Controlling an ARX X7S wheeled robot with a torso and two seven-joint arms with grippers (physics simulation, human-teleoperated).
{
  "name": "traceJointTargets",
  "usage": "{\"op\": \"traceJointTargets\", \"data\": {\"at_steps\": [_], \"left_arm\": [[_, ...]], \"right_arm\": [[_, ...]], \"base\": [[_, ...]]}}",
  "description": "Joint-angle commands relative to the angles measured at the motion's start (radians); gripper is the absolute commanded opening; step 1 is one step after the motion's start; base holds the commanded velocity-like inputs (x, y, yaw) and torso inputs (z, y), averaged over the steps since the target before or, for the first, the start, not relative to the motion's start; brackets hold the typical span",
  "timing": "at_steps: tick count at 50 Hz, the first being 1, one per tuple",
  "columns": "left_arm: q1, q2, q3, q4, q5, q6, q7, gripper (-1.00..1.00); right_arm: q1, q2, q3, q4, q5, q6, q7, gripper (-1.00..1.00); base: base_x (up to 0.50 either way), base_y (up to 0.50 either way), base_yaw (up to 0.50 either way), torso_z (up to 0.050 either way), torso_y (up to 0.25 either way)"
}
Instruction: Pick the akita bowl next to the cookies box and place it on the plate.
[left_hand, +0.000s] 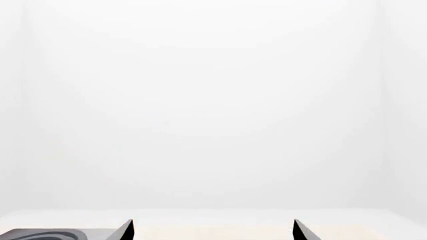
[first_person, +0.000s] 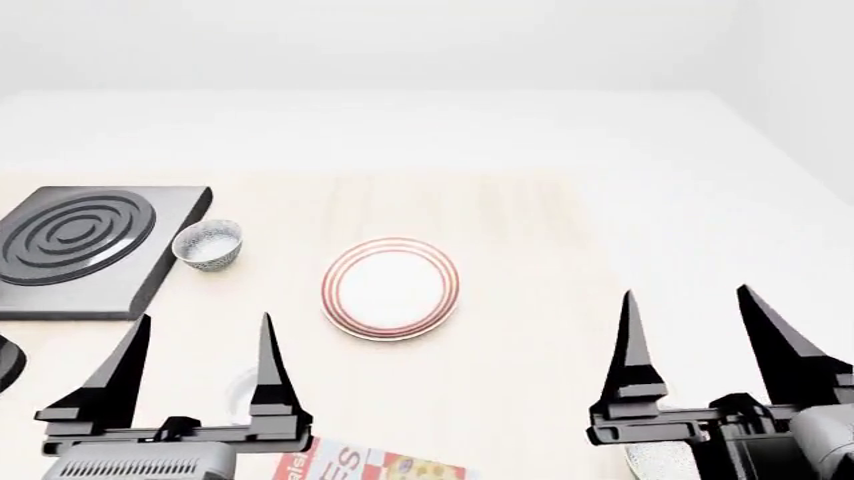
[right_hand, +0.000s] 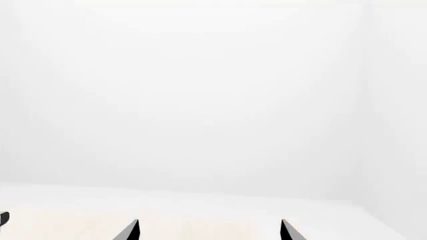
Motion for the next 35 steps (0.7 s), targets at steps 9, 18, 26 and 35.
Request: {"op": "traceJointTargets", "data": {"at_steps": [9,18,26,35], "left_arm": [[-0.011,-0.009,0.005,-0.018,-0.001,0.005,-0.013,1.00],[-0.008,-0.014,0.006,-0.010,-0.003,0.001,-0.020,1.00],[-0.011,-0.017,0.011,-0.012,-0.002,-0.003,-0.025,1.00],[-0.018,-0.020,0.014,-0.029,-0.006,0.001,-0.028,1.00]], "right_arm": [[-0.018,0.665,0.444,0.095,1.083,0.270,0.308,1.00],[0.028,0.994,0.254,0.301,1.380,0.292,0.240,1.00],[0.096,1.083,0.293,0.387,1.517,0.644,0.130,1.00],[0.713,0.870,-0.299,0.600,1.564,1.038,0.275,1.00]], "base": [[0.00,0.00,0.00,0.000,0.000],[0.00,0.00,0.00,0.000,0.000],[0.00,0.00,0.00,0.000,0.000],[0.00,0.00,0.00,0.000,0.000]]}}
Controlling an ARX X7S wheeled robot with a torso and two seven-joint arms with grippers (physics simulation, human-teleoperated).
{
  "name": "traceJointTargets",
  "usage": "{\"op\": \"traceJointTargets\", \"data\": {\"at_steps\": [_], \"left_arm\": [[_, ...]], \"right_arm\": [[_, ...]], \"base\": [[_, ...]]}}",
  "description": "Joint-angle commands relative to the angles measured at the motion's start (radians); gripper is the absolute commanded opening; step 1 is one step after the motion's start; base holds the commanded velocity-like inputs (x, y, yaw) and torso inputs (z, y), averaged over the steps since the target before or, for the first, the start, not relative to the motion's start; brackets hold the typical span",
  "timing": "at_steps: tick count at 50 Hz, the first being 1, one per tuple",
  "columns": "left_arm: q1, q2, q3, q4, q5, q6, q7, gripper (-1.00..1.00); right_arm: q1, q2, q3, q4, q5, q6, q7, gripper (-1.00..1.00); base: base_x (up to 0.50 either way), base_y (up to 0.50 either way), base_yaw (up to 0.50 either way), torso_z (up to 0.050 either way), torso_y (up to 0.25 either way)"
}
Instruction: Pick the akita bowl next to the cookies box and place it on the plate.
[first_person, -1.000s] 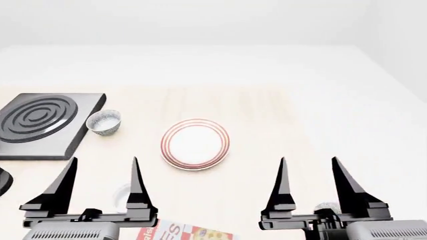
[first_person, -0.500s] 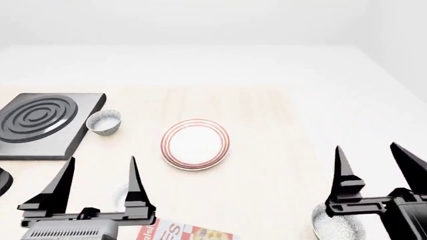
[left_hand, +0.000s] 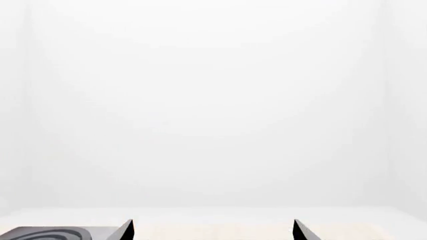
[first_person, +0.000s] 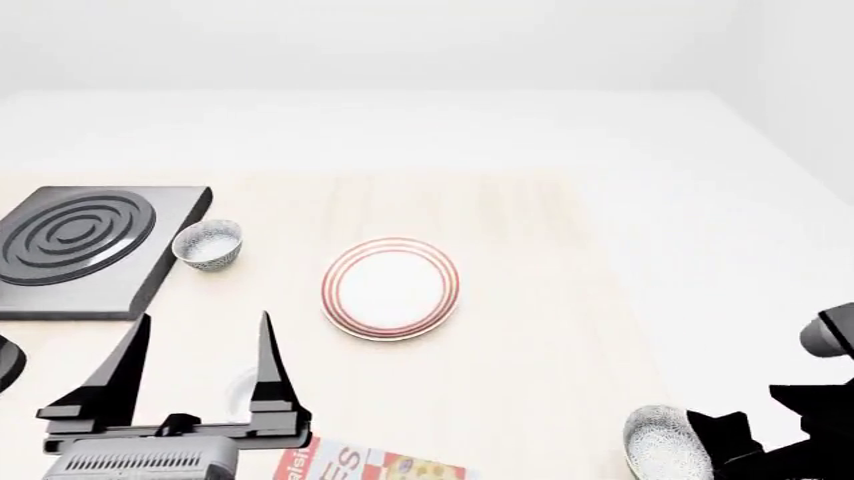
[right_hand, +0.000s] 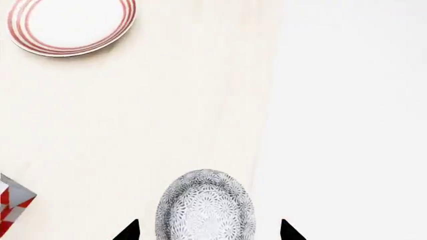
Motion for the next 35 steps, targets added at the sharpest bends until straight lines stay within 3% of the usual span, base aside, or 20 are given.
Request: {"op": "traceJointTargets", "data": {"at_steps": [1,2,10,17,35], "left_arm": [[-0.006,-0.004,0.006,-0.013,-0.003,0.003,-0.004,1.00],[-0.005,-0.005,0.008,-0.010,-0.001,0.000,-0.005,1.00],[-0.009,-0.007,0.015,-0.020,-0.001,0.003,-0.007,1.00],[-0.010,-0.010,0.017,-0.023,-0.003,0.002,-0.010,1.00],[-0.005,-0.019,0.026,-0.020,-0.001,0.004,-0.020,1.00]], "right_arm": [[0.698,-0.084,-0.560,0.240,0.173,0.411,0.118,1.00],[0.807,-0.082,-0.559,0.242,0.167,0.408,0.112,1.00],[0.720,-0.067,-0.542,0.269,0.113,0.362,0.039,1.00],[0.689,-0.073,-0.533,0.341,0.153,0.263,0.086,1.00],[0.401,-0.022,-0.473,0.361,0.053,0.034,-0.039,1.00]], "base": [[0.00,0.00,0.00,0.000,0.000],[0.00,0.00,0.00,0.000,0.000],[0.00,0.00,0.00,0.000,0.000],[0.00,0.00,0.00,0.000,0.000],[0.00,0.00,0.00,0.000,0.000]]}}
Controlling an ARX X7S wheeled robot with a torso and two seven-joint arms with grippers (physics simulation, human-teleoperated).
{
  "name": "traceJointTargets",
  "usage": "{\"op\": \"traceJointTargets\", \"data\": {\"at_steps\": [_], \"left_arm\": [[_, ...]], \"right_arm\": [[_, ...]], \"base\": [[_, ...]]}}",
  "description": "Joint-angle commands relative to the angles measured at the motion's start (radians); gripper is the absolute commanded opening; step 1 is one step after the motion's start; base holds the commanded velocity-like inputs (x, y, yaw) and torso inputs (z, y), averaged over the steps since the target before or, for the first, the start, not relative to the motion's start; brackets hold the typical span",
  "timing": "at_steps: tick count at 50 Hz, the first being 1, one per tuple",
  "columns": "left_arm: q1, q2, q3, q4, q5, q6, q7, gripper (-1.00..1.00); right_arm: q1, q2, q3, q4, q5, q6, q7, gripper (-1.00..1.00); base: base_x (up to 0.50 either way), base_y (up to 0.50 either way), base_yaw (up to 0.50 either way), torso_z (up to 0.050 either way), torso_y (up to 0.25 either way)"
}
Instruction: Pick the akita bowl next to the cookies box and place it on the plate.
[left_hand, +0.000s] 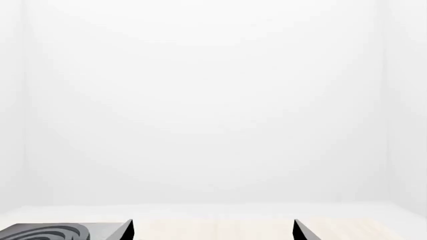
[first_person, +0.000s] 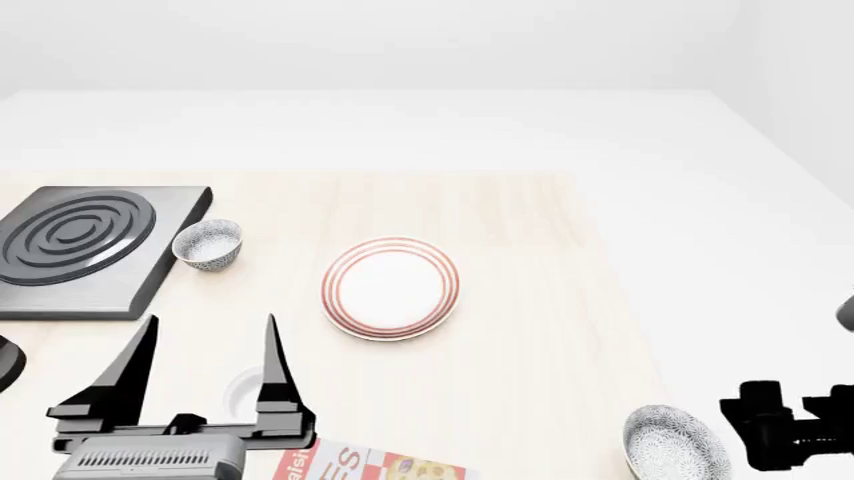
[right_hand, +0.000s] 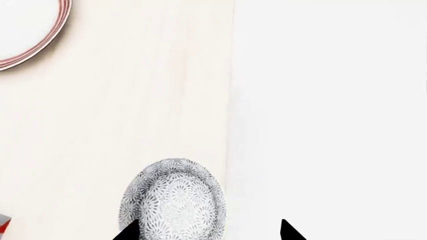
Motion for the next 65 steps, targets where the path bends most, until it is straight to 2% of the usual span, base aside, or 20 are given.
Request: {"op": "traceJointTargets", "data": {"at_steps": [1,12,21,42,65], "left_arm": [[0.002,-0.005,0.006,0.000,0.000,0.001,-0.006,1.00],[0.004,-0.010,0.009,0.002,-0.002,0.000,-0.011,1.00],[0.001,-0.014,0.017,0.002,-0.002,-0.002,-0.015,1.00],[-0.011,-0.023,0.030,-0.023,-0.003,0.011,-0.025,1.00],[-0.003,-0.038,0.033,0.004,-0.012,-0.001,-0.044,1.00]], "right_arm": [[-0.126,0.023,0.006,0.021,-0.048,-0.102,-0.060,1.00],[-0.155,-0.025,-0.030,0.045,-0.135,-0.096,-0.100,1.00],[-0.126,-0.104,-0.073,0.086,-0.226,-0.079,-0.136,1.00],[-0.078,-0.188,-0.148,0.114,-0.398,-0.063,-0.209,1.00],[-0.122,-0.249,-0.176,0.166,-0.468,-0.126,-0.257,1.00]], "base": [[0.00,0.00,0.00,0.000,0.000],[0.00,0.00,0.00,0.000,0.000],[0.00,0.00,0.00,0.000,0.000],[0.00,0.00,0.00,0.000,0.000],[0.00,0.00,0.00,0.000,0.000]]}}
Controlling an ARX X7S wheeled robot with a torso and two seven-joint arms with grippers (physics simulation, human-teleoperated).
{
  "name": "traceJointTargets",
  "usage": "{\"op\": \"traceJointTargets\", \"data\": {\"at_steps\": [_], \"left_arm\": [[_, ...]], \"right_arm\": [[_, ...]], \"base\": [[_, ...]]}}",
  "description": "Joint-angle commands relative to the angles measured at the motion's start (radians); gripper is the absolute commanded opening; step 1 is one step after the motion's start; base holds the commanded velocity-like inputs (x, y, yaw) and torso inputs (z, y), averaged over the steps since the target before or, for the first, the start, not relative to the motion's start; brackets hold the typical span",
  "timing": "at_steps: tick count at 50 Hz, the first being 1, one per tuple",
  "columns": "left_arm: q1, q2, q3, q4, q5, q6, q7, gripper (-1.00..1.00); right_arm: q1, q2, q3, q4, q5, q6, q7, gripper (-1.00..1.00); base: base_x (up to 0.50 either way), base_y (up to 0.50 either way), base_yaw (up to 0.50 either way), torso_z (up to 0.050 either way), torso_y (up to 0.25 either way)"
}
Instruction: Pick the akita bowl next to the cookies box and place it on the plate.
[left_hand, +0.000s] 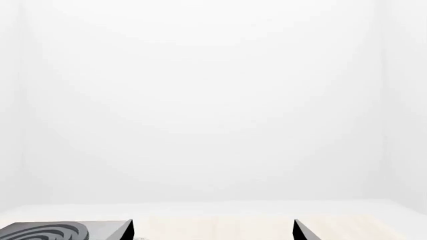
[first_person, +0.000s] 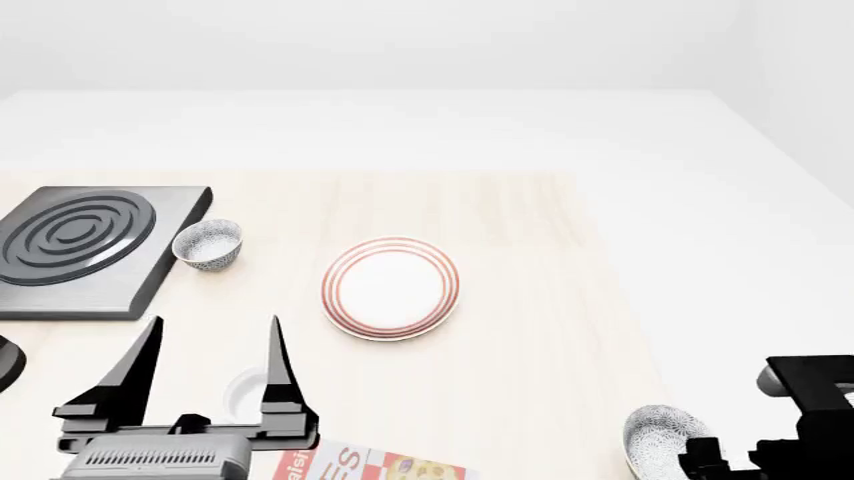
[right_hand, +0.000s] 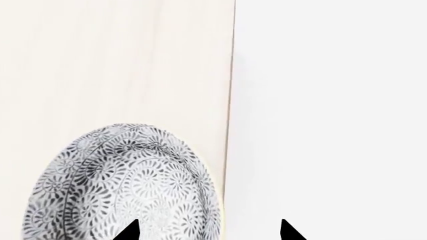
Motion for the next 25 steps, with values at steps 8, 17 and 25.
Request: {"op": "traceJointTargets", "data": {"at_steps": [8,17,25], "left_arm": [[0.003,-0.010,0.007,0.014,-0.004,-0.005,-0.012,1.00],[0.000,-0.014,0.009,0.007,-0.008,-0.002,-0.016,1.00],[-0.002,-0.017,0.013,0.003,-0.007,0.001,-0.019,1.00]], "right_arm": [[-0.029,-0.038,-0.024,0.019,-0.047,-0.034,-0.040,1.00],[-0.027,-0.044,-0.028,0.029,-0.053,-0.035,-0.042,1.00],[-0.027,-0.050,-0.029,0.030,-0.060,-0.042,-0.041,-1.00]], "base": [[0.00,0.00,0.00,0.000,0.000],[0.00,0.00,0.00,0.000,0.000],[0.00,0.00,0.00,0.000,0.000]]}}
